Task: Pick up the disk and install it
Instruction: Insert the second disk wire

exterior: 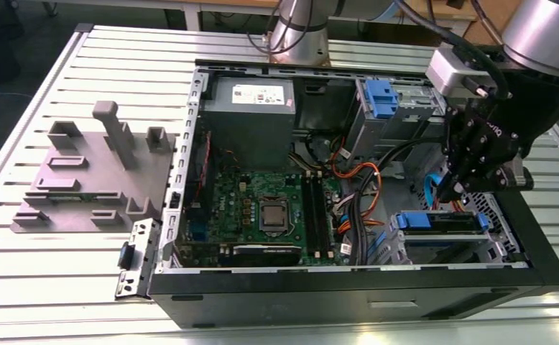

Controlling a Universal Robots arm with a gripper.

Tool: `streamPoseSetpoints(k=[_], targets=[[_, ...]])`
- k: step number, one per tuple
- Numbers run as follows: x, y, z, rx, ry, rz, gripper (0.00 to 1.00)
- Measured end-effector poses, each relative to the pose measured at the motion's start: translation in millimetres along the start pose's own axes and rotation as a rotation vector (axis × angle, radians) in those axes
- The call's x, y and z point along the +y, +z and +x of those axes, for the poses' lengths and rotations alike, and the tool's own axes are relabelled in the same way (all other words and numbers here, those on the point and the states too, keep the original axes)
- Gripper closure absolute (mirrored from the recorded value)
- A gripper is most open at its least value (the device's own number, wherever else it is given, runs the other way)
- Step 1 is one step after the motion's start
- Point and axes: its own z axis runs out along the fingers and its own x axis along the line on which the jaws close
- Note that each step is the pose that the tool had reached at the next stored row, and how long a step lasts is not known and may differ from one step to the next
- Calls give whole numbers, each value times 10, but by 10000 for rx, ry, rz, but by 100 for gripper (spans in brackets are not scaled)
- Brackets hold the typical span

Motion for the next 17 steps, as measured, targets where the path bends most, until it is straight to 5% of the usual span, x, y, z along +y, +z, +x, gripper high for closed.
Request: streamPoseSetpoints(k=[3, 10, 12, 15, 17], targets=[[5, 8, 43, -70, -8, 36, 84], [54, 18, 128, -106, -61, 100, 84], [56, 21, 152, -229, -62, 110, 84], [57, 27, 188, -509, -58, 118, 84], [56, 33, 220, -601, -58, 120, 84]])
